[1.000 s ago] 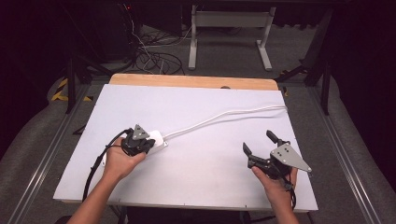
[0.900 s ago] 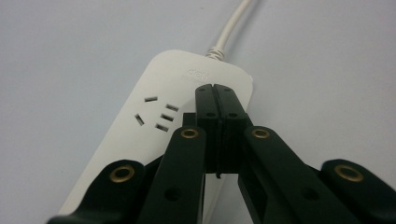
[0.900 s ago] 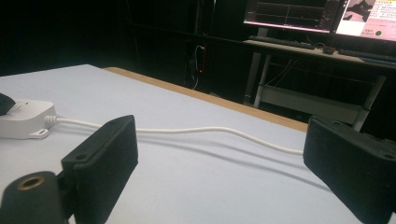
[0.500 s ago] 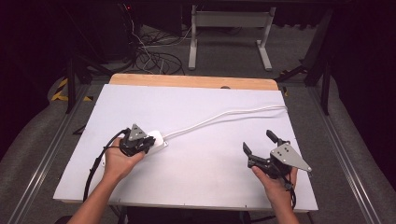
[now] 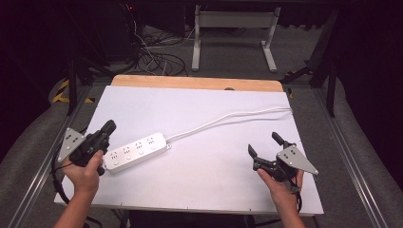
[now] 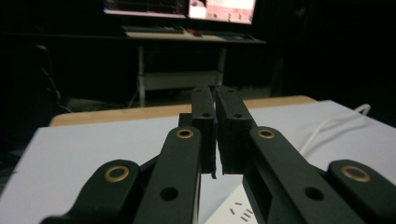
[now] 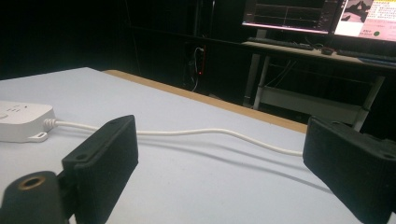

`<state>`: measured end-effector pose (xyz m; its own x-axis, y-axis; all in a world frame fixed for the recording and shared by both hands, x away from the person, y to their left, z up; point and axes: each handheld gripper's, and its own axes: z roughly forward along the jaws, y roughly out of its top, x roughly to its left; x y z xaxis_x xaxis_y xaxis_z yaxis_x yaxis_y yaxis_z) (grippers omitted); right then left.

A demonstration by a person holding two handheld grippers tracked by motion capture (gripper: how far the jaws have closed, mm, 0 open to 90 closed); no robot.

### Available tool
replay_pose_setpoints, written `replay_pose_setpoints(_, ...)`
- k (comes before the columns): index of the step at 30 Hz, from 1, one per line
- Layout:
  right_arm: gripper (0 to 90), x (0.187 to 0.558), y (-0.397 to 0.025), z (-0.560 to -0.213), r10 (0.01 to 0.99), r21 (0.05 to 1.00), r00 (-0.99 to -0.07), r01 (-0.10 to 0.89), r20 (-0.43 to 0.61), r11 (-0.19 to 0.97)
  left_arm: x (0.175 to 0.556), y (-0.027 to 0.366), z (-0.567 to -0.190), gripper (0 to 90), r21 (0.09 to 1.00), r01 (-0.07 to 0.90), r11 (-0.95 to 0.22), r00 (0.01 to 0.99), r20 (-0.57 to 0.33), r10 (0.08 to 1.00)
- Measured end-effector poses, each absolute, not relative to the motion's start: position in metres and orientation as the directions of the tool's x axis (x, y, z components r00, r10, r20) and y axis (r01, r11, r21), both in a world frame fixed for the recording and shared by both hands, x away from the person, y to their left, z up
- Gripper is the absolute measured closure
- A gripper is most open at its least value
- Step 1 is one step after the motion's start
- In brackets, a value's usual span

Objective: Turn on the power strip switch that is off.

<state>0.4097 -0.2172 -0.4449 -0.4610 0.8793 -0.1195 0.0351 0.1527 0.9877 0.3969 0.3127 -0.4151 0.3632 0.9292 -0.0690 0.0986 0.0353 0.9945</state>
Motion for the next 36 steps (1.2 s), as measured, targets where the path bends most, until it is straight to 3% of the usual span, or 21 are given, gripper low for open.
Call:
replay_pose_setpoints(3, 10.7, 0.411, -0.216, -0.445, 0.877, 0.987, -0.464, 0.036, -0.121, 0.155, 0.38, 0.321, -0.423, 86.7, 0.996, 0.082, 0.023, 0.306, -0.047, 0.951)
replay_pose_setpoints(6, 10.7, 0.412, -0.216, -0.444, 0.878, 0.987, -0.463, 0.035, -0.121, 0.155, 0.371, 0.33, -0.419, 86.7, 0.995, 0.04, 0.093, 0.254, -0.1, 0.962)
replay_pose_setpoints(7, 10.7, 0.412, -0.215, -0.444, 0.875, 0.987, -0.468, 0.031, -0.123, 0.155, 0.371, 0.332, -0.418, 86.7, 0.998, 0.018, 0.061, 0.224, -0.064, 0.973)
replay_pose_setpoints(12, 10.8, 0.413, -0.214, -0.445, 0.873, 0.987, -0.472, 0.034, -0.123, 0.157, 0.375, 0.331, -0.421, 81.5, 0.999, 0.029, 0.047, 0.214, -0.052, 0.975)
replay_pose_setpoints(14, 10.8, 0.413, -0.214, -0.445, 0.873, 0.987, -0.472, 0.035, -0.123, 0.158, 0.378, 0.329, -0.423, 69.2, 1.0, 0.004, 0.012, 0.172, -0.012, 0.985)
replay_pose_setpoints(15, 10.8, 0.413, -0.214, -0.445, 0.873, 0.987, -0.472, 0.035, -0.123, 0.158, 0.38, 0.327, -0.424, 69.2, 1.0, -0.019, -0.004, 0.145, 0.007, 0.989)
replay_pose_setpoints(16, 10.8, 0.413, -0.215, -0.444, 0.875, 0.987, -0.469, 0.033, -0.123, 0.157, 0.384, 0.326, -0.426, 40.8, 0.999, -0.038, -0.023, 0.108, 0.027, 0.994)
replay_pose_setpoints(17, 10.8, 0.413, -0.215, -0.444, 0.875, 0.987, -0.469, 0.033, -0.123, 0.157, 0.387, 0.326, -0.428, 40.8, 0.999, -0.041, -0.032, 0.103, 0.036, 0.994)
replay_pose_setpoints(18, 10.8, 0.412, -0.215, -0.444, 0.875, 0.987, -0.468, 0.033, -0.123, 0.156, 0.389, 0.326, -0.43, 33.2, 0.998, -0.038, -0.049, 0.109, 0.053, 0.993)
replay_pose_setpoints(19, 10.8, 0.412, -0.216, -0.445, 0.877, 0.988, -0.466, 0.036, -0.119, 0.153, 0.392, 0.326, -0.434, 17.6, 0.998, -0.023, -0.058, 0.133, 0.06, 0.989)
replay_pose_setpoints(26, 10.8, 0.412, -0.215, -0.445, 0.877, 0.987, -0.466, 0.036, -0.12, 0.154, 0.395, 0.327, -0.435, 14.3, 0.993, -0.108, -0.04, 0.066, 0.047, 0.997)
replay_pose_setpoints(36, 10.6, 0.412, -0.216, -0.444, 0.878, 0.988, -0.463, 0.033, -0.12, 0.152, 0.397, 0.327, -0.438, 3.9, 0.995, -0.095, 0.011, 0.093, -0.002, 0.996)
